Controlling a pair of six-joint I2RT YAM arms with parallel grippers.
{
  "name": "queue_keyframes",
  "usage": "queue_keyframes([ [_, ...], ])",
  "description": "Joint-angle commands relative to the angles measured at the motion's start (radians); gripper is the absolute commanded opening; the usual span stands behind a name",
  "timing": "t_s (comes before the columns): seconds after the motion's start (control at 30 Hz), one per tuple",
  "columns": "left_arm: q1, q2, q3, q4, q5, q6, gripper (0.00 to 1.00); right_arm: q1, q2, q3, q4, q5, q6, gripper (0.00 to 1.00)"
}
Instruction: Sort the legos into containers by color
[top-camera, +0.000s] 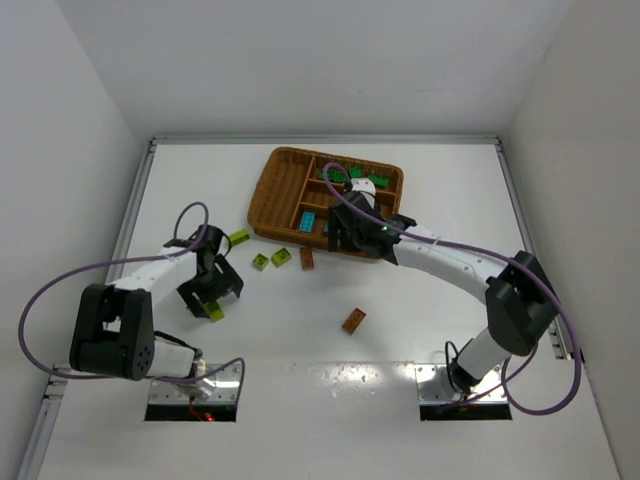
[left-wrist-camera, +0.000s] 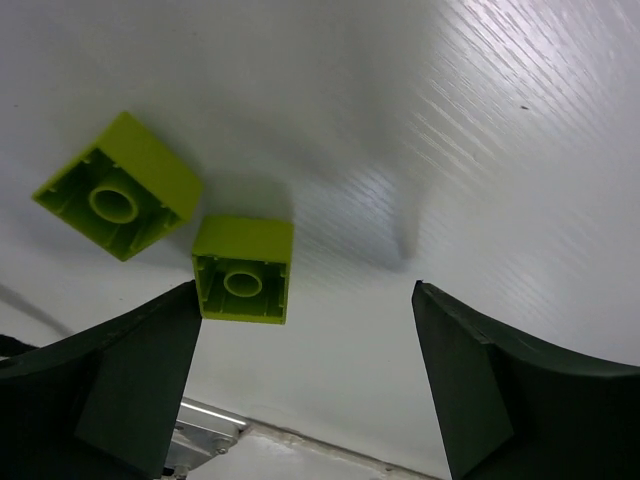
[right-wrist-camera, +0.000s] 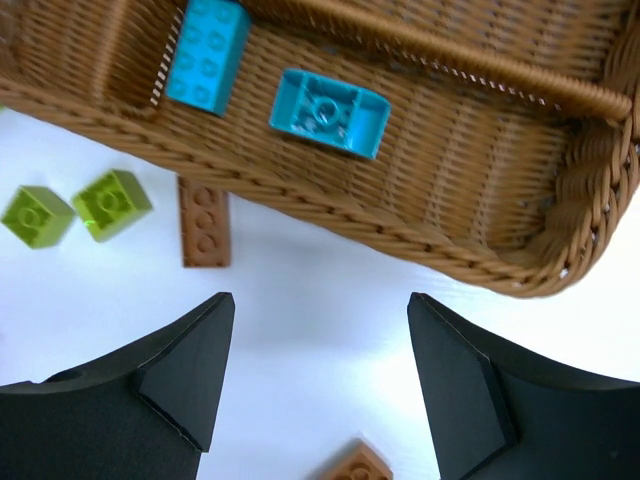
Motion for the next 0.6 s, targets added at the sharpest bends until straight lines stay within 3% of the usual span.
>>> queue_keyframes([
  [0.0,-0.043,-0.004,-0.008,0.034,-0.004,-0.045,0.91,-0.006,-0.043,-0.018,0.014,0.018,-0.001,0.71],
  [0.13,-0.052,0.016,0.002,0.043,-0.061,-0.034,0.87,-0.006,-0.065,-0.04,0.014,0.018,-0.001,0.71],
  [0.33,-0.052,0.034,0.011,0.065,-0.121,-0.034,0.73,-0.006,-0.084,-0.058,0.014,0.027,-0.001,0.71],
  [0.57,-0.052,0.024,0.001,0.094,-0.078,0.027,0.43,-0.015,-0.085,-0.068,-0.017,0.058,-0.001,0.71],
])
